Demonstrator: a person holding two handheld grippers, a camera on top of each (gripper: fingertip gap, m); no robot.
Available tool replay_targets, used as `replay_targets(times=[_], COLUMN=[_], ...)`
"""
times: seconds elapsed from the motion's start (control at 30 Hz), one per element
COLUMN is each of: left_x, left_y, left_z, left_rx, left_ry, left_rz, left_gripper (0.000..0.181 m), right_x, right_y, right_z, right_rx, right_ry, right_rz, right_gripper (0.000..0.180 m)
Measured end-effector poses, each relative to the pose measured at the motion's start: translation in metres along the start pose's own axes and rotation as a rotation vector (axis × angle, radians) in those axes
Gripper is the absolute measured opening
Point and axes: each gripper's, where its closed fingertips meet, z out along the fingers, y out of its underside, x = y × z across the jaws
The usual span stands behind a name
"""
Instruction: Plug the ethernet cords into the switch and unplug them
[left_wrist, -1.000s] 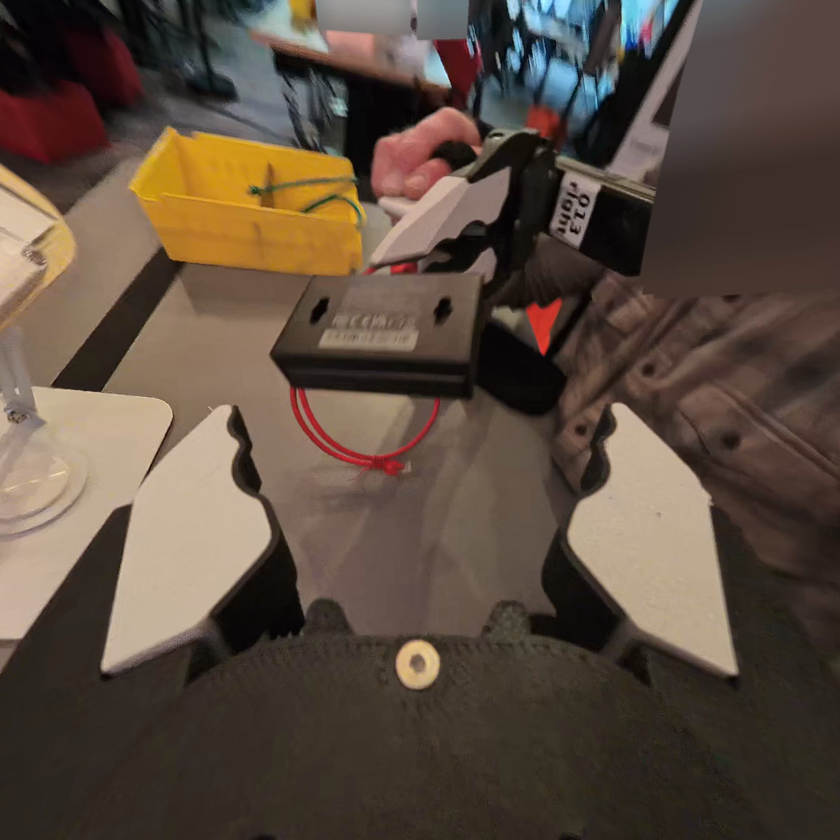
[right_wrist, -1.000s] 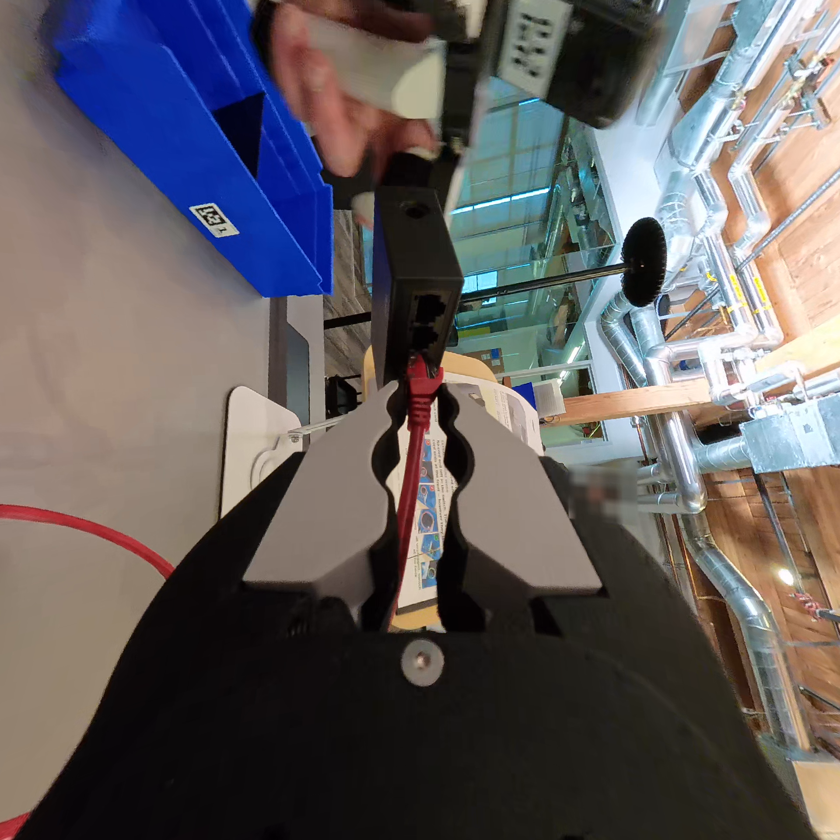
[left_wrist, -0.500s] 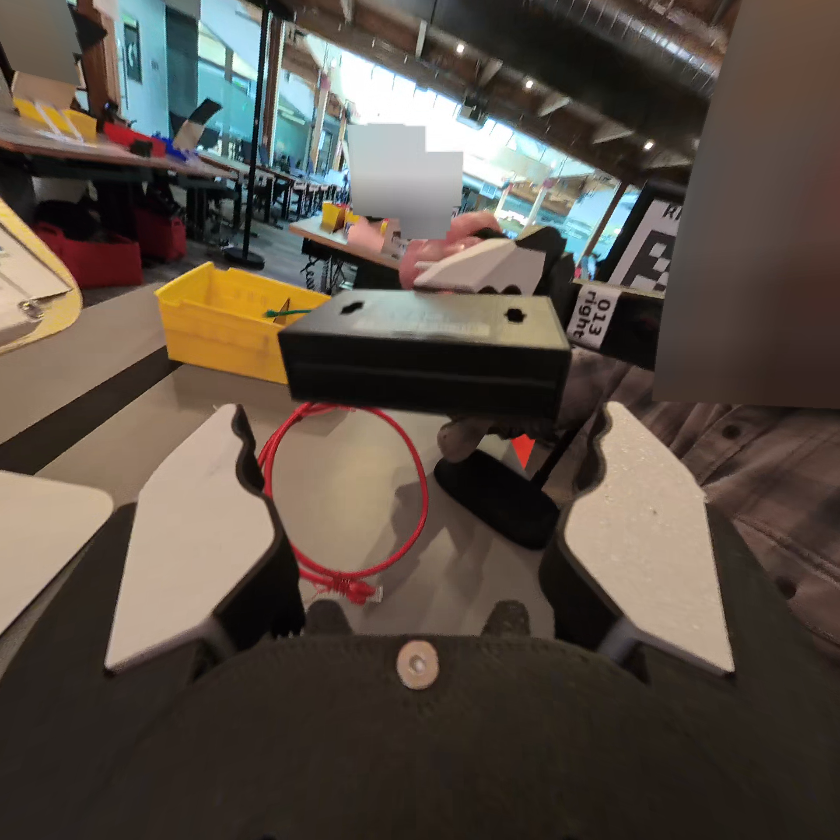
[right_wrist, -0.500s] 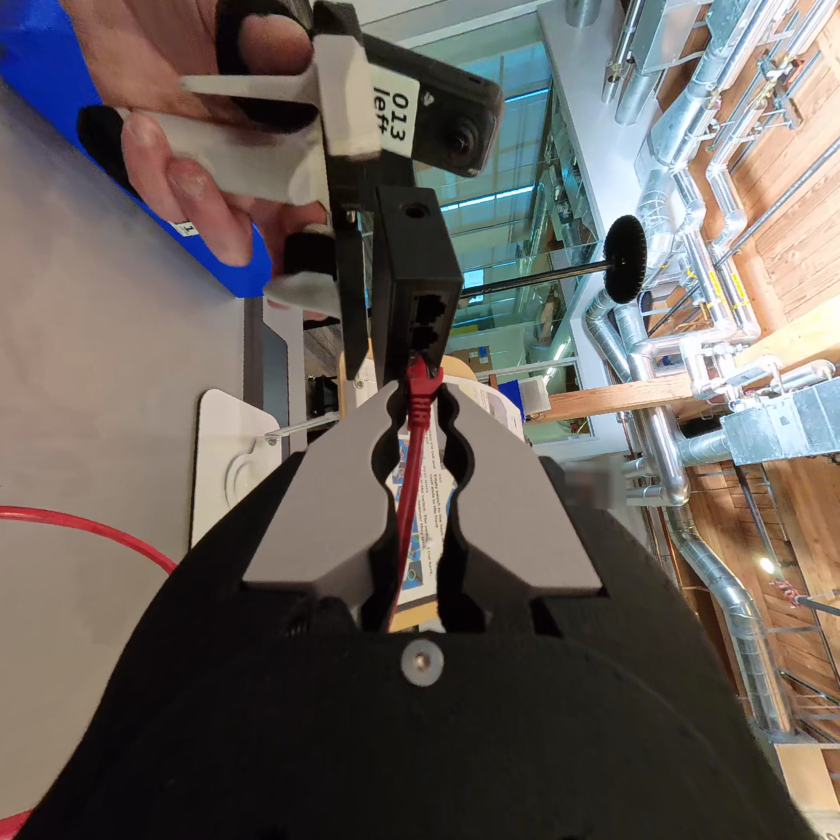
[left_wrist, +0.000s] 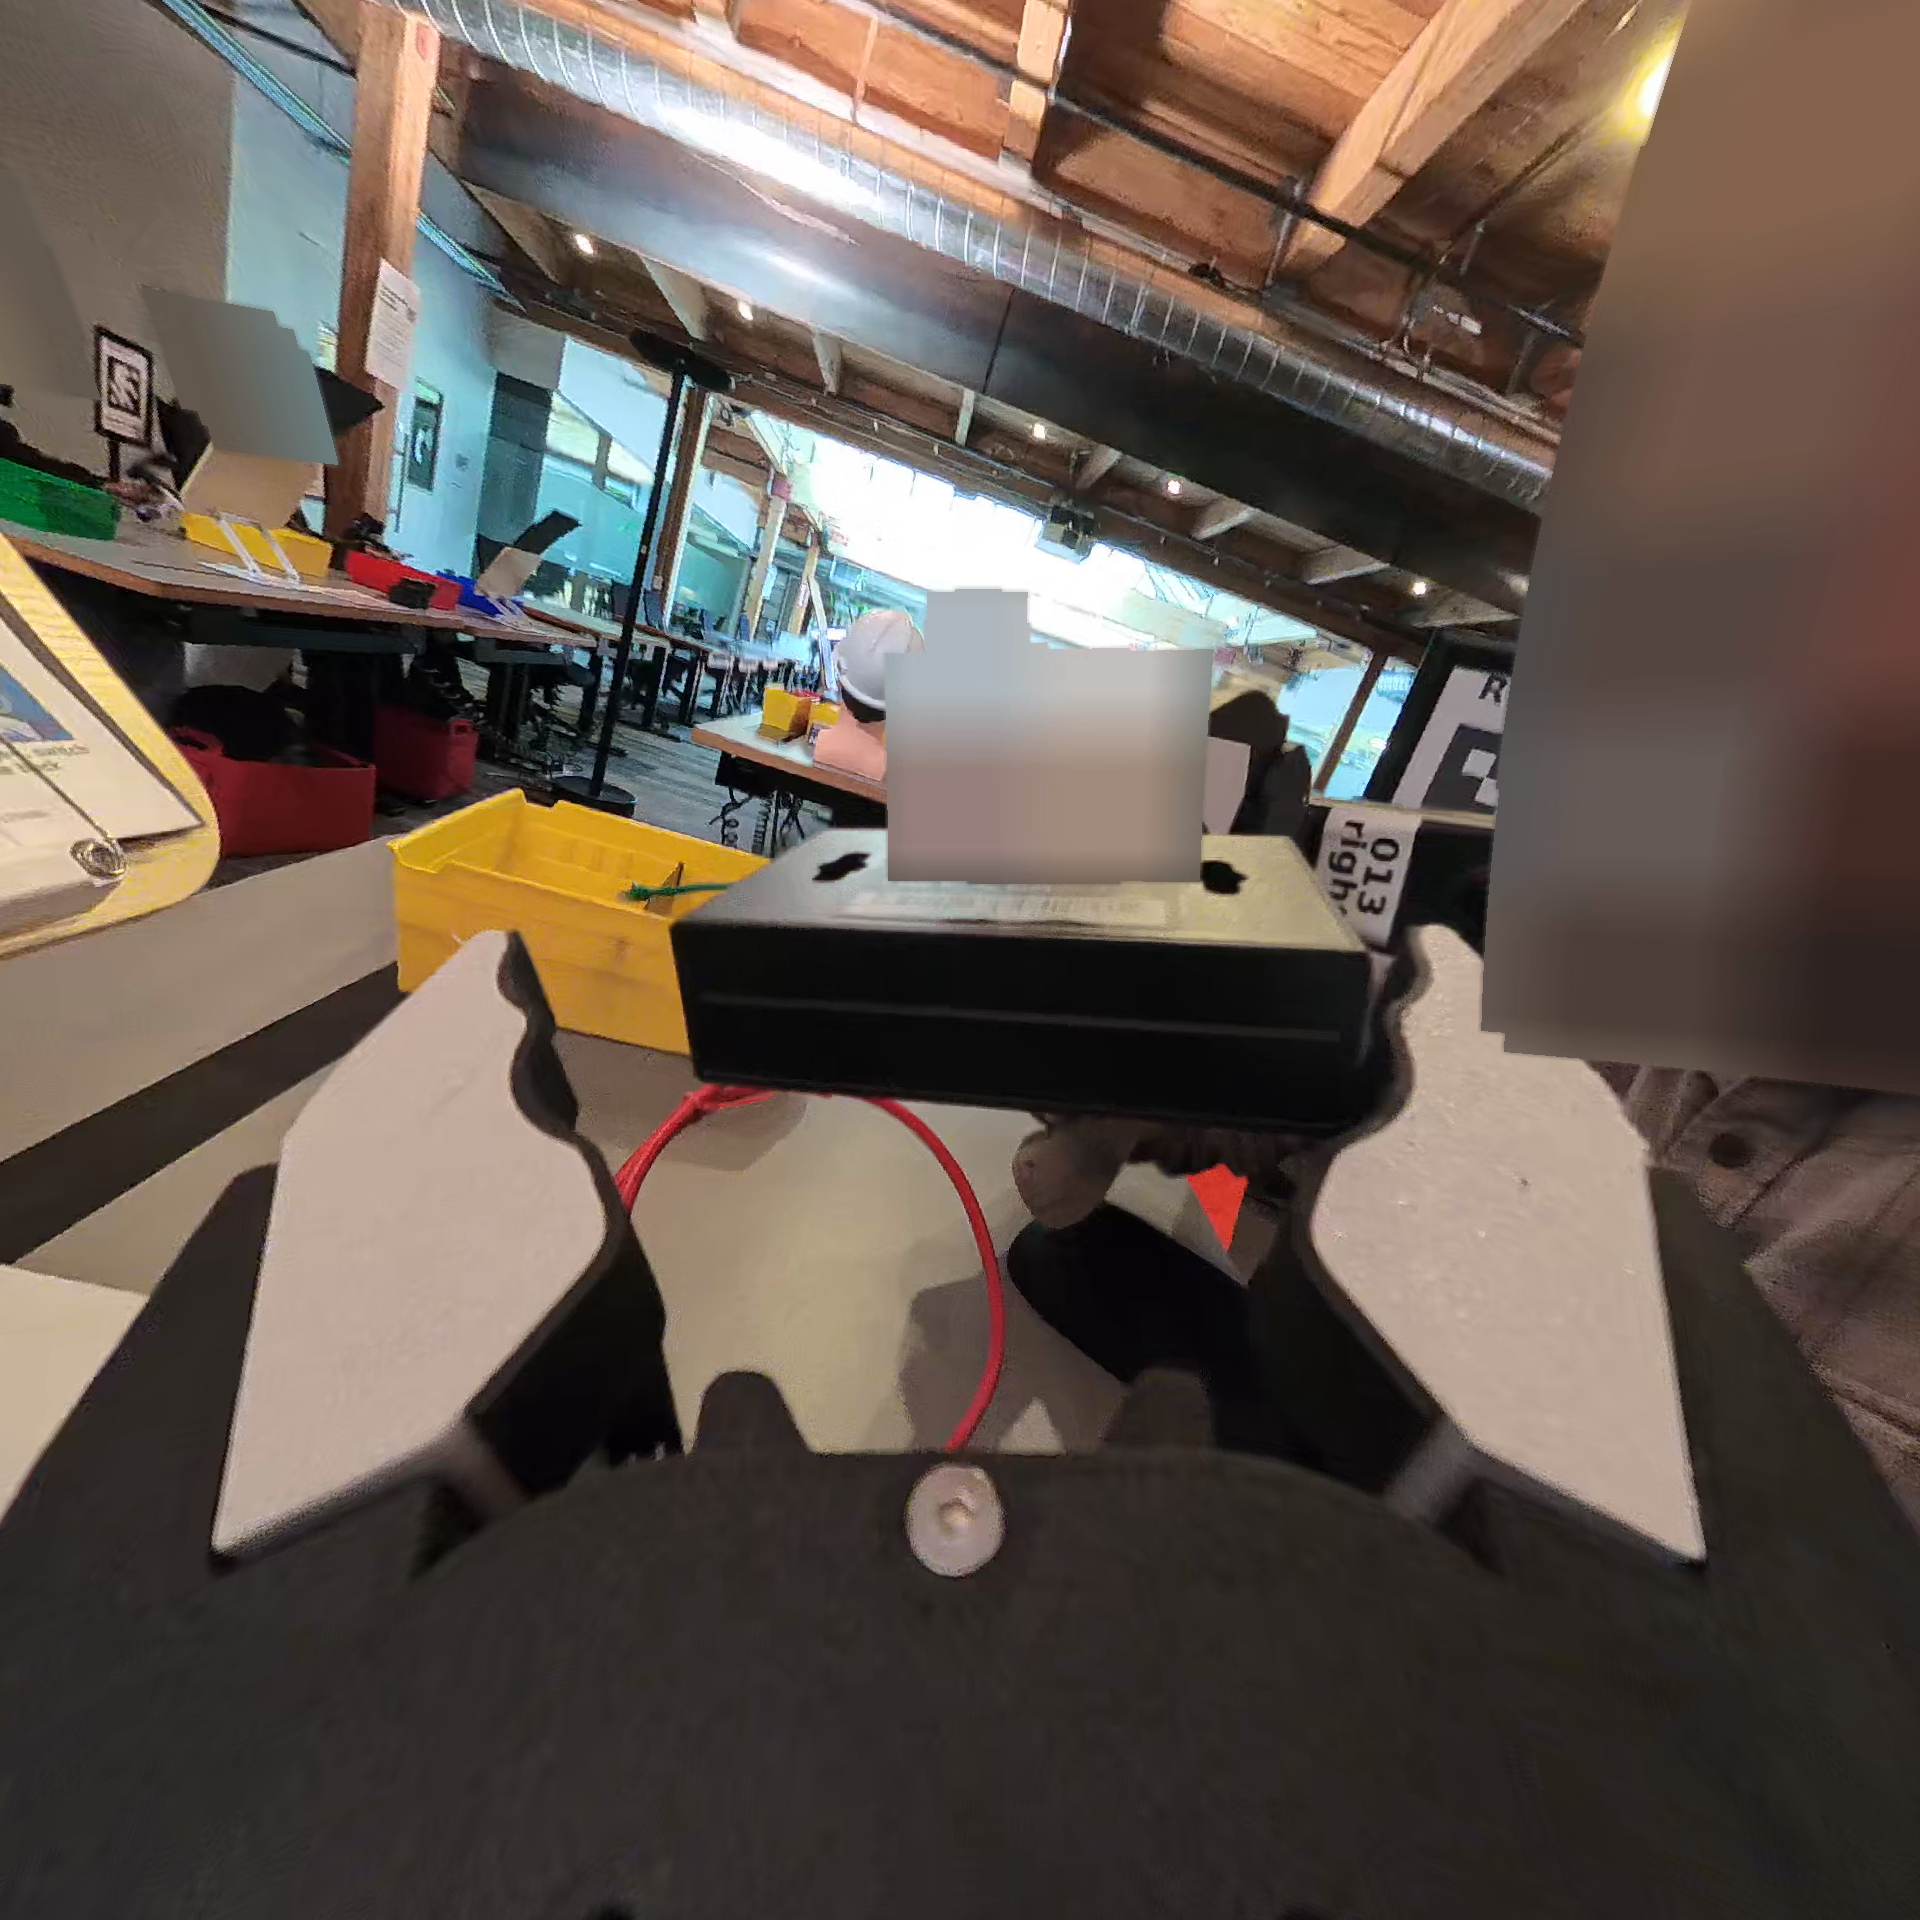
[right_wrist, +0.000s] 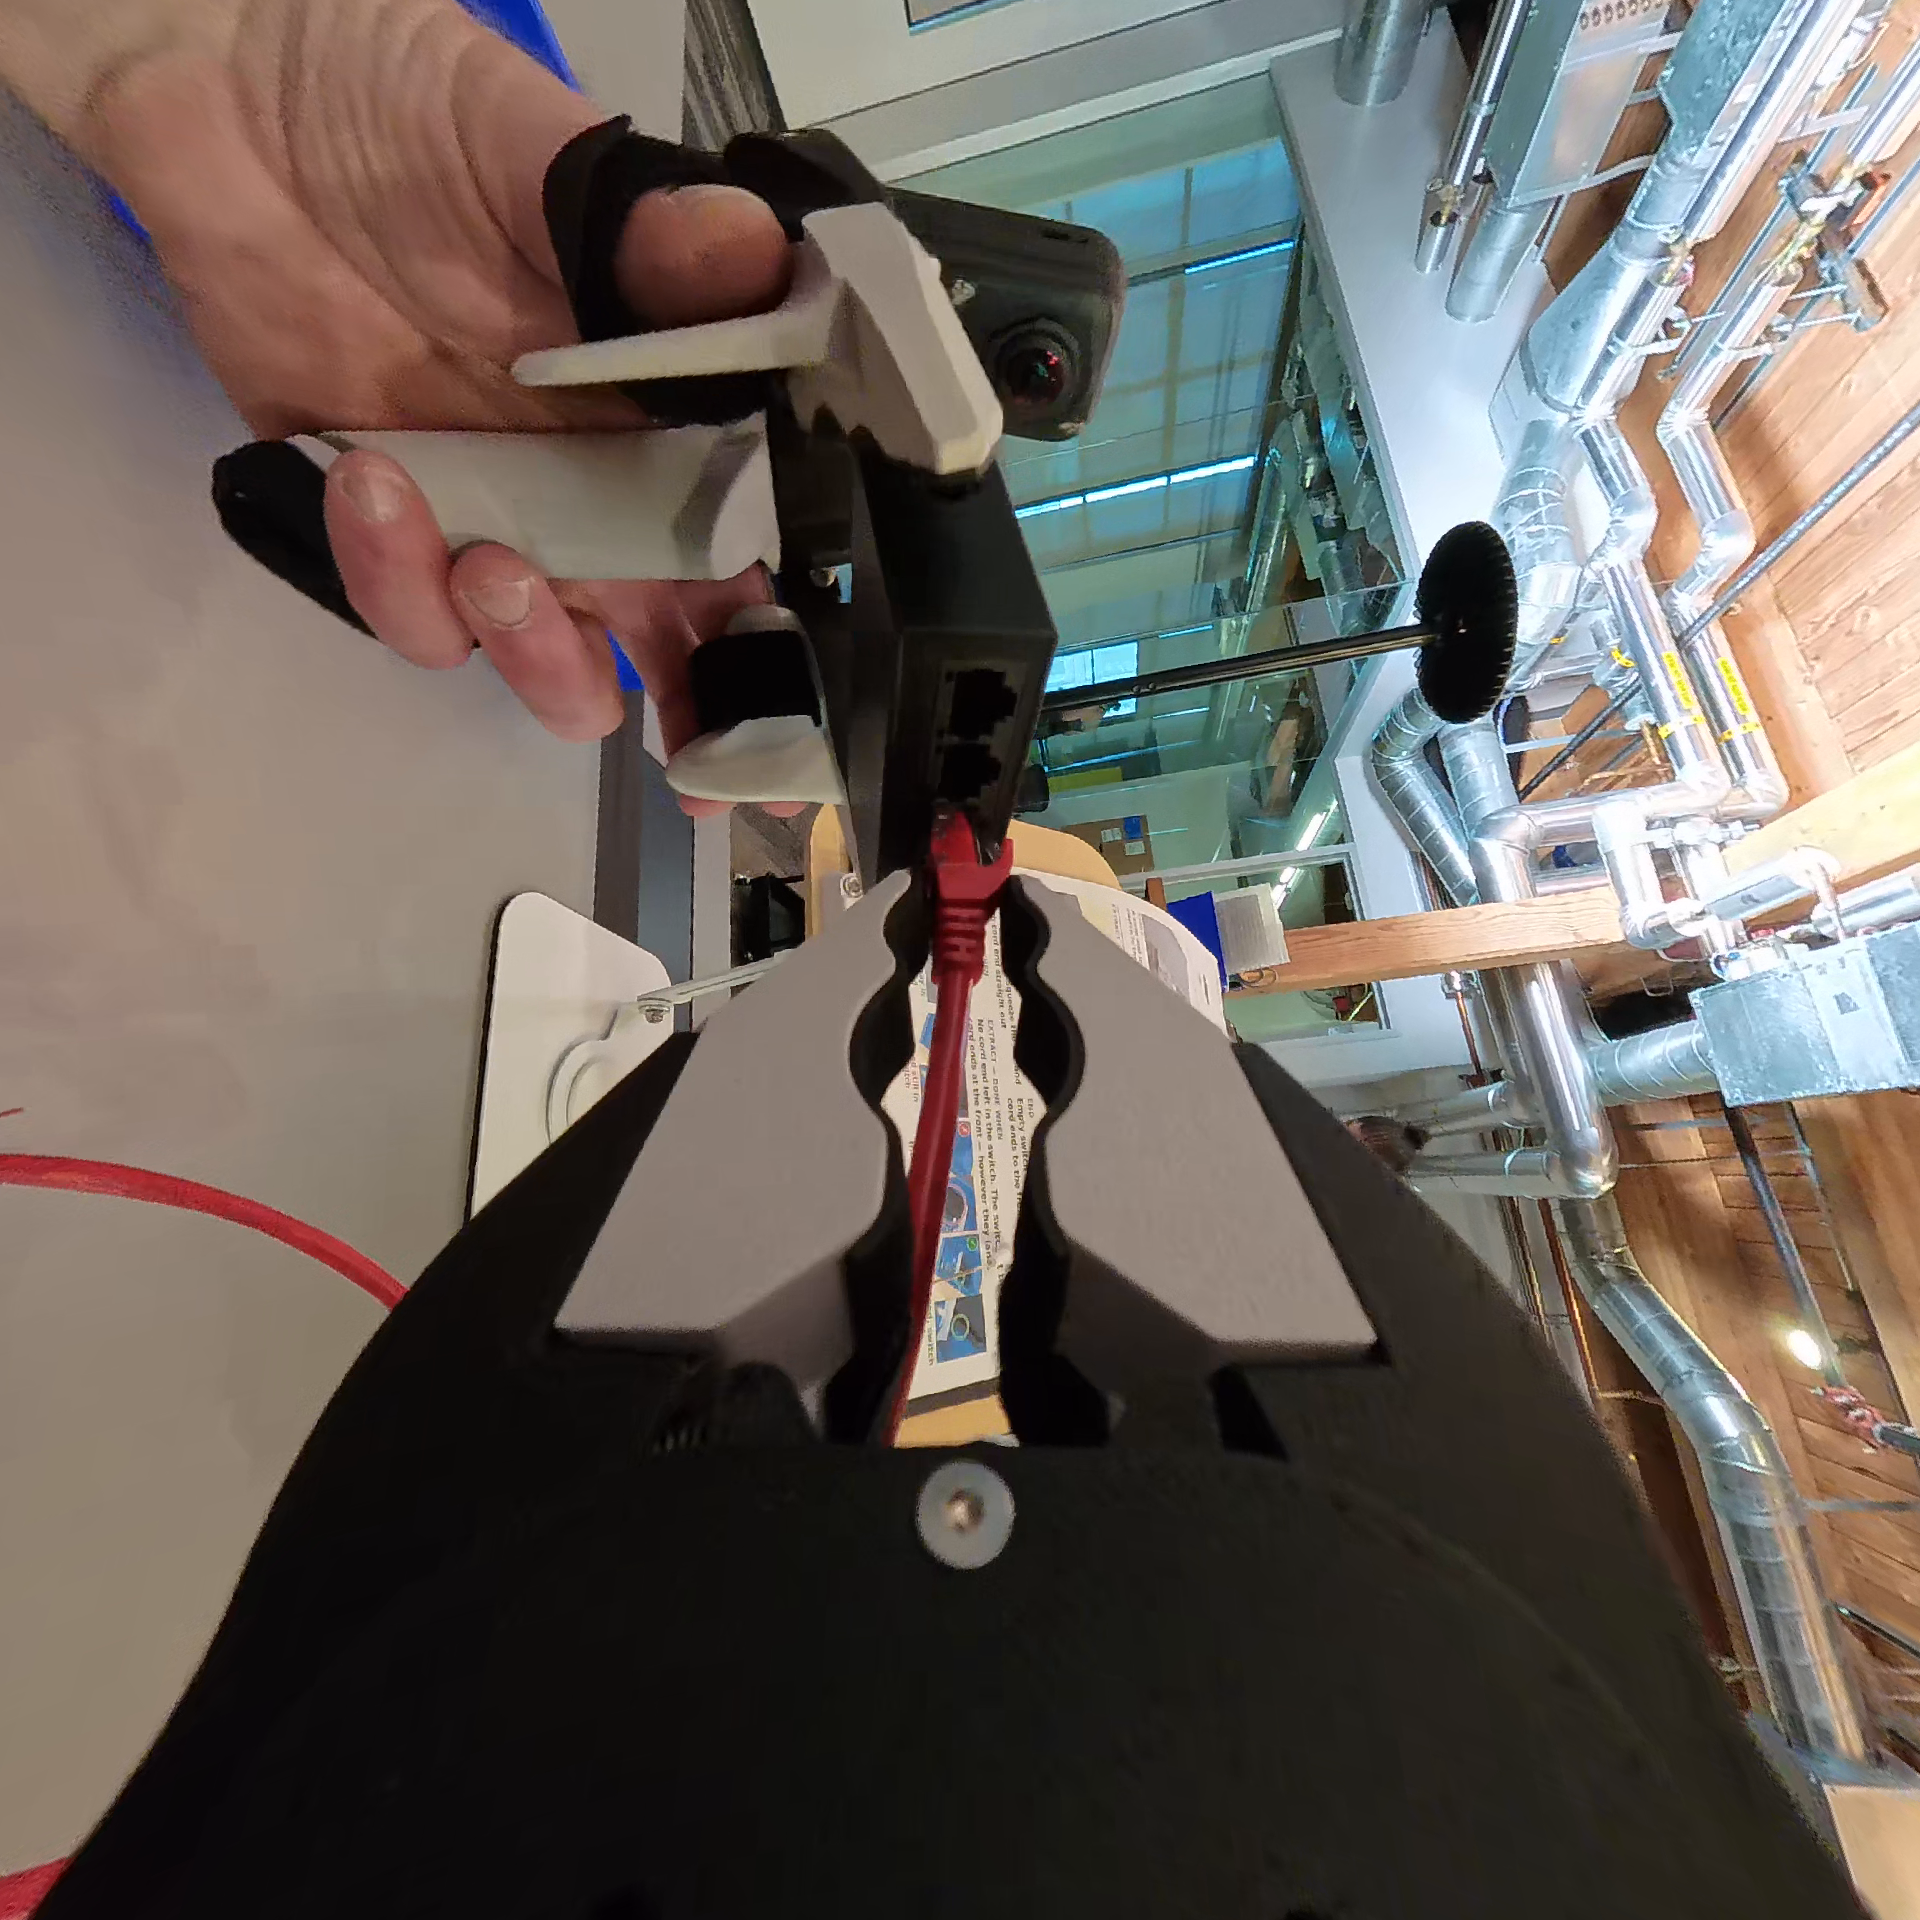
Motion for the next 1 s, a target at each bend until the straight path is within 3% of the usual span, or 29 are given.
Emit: replay_targets(times=[0.13,0.33,1.0], left_x=[0.003,0.006,0.006], left_y=[0.004,0.015,0.019], left_z=[0.0,0.002,-0.001], left_rx=[-0.121,-0.245,-0.269], left_ry=[-0.001,0.029,-0.006], left_rz=[0.067,0.081,0.147], left_gripper=[0.145,0.132,0.129], right_x=[-0.004,-0.008,-0.014], right_y=[-0.001,-0.001,-0.002], right_z=[0.001,0.003,0.002], right_rx=[0.008,0.002,0.036], right_ry=[-0.02,-0.027,0.012], right_rz=[-0.015,-0.023,-0.029], right_gripper=[0.011,0.011,0.011])
